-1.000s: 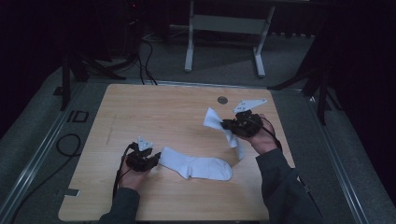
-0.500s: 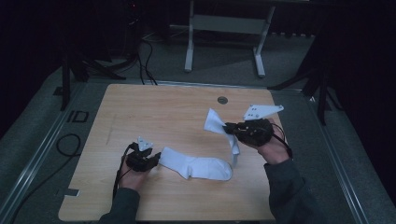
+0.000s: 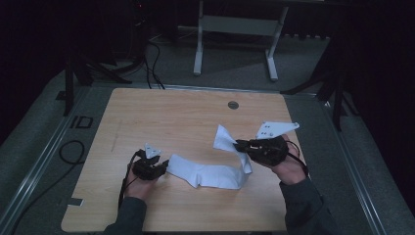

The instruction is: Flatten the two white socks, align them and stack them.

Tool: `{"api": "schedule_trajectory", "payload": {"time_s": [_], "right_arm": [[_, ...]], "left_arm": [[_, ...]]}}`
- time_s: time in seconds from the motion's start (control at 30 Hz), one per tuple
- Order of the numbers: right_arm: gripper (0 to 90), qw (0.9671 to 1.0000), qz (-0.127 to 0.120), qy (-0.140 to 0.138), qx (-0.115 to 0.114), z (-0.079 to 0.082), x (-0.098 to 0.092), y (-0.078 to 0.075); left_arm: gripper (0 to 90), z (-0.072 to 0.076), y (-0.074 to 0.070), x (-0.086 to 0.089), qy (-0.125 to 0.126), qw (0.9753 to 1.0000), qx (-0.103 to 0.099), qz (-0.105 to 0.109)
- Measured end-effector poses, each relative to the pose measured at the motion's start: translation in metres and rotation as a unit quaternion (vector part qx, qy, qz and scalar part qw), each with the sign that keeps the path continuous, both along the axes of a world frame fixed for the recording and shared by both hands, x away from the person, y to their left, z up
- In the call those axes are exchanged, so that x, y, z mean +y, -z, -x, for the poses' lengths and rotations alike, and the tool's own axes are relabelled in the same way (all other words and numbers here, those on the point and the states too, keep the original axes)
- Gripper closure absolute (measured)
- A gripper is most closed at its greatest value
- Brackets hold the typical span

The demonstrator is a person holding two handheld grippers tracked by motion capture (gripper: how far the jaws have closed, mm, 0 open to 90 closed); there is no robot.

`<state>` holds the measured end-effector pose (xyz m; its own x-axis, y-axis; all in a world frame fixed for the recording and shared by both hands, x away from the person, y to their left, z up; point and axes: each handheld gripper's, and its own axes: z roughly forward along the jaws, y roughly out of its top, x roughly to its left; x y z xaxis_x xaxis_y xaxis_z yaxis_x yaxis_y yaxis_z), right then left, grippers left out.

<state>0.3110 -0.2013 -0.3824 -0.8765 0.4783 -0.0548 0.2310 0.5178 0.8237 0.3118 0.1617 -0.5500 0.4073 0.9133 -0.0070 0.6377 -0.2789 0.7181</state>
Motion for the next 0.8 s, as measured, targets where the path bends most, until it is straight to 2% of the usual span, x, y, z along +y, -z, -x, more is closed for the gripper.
{"api": "schedule_trajectory", "payload": {"time_s": [0.13, 0.23, 0.3, 0.37, 0.53, 0.6, 0.73, 0.8], "right_arm": [[83.5, 0.9999, 0.009, -0.004, 0.006, -0.001, 0.007, 0.008], [83.5, 0.9995, 0.021, -0.004, 0.022, -0.007, 0.022, 0.025], [83.5, 0.9994, 0.022, -0.006, 0.026, -0.008, 0.027, 0.03], [83.5, 0.9991, 0.021, -0.012, 0.035, -0.012, 0.04, 0.04], [83.5, 0.9988, 0.019, -0.015, 0.044, -0.016, 0.064, 0.051], [83.4, 0.9987, 0.027, -0.009, 0.042, -0.017, 0.073, 0.055], [83.4, 0.9981, 0.03, -0.01, 0.052, -0.02, 0.086, 0.064], [83.4, 0.9977, 0.029, -0.013, 0.061, -0.022, 0.098, 0.071]], "left_arm": [[57.5, 0.0, 0.0, 0.0, 0.0, 1.0, 0.0, 0.0], [57.5, 0.0, 0.0, 0.0, 0.001, 1.0, 0.002, 0.0], [57.5, 0.0, -0.001, 0.001, 0.001, 1.0, 0.002, -0.001], [57.5, 0.0, -0.001, 0.001, 0.0, 1.0, 0.002, 0.0], [57.5, 0.0, -0.001, 0.002, -0.001, 1.0, 0.0, 0.001], [57.6, 0.0, -0.002, 0.003, -0.001, 1.0, 0.0, 0.001], [57.6, 0.001, -0.002, 0.004, -0.003, 1.0, 0.0, 0.003], [57.6, 0.0, -0.002, 0.004, -0.003, 1.0, 0.0, 0.003]]}}
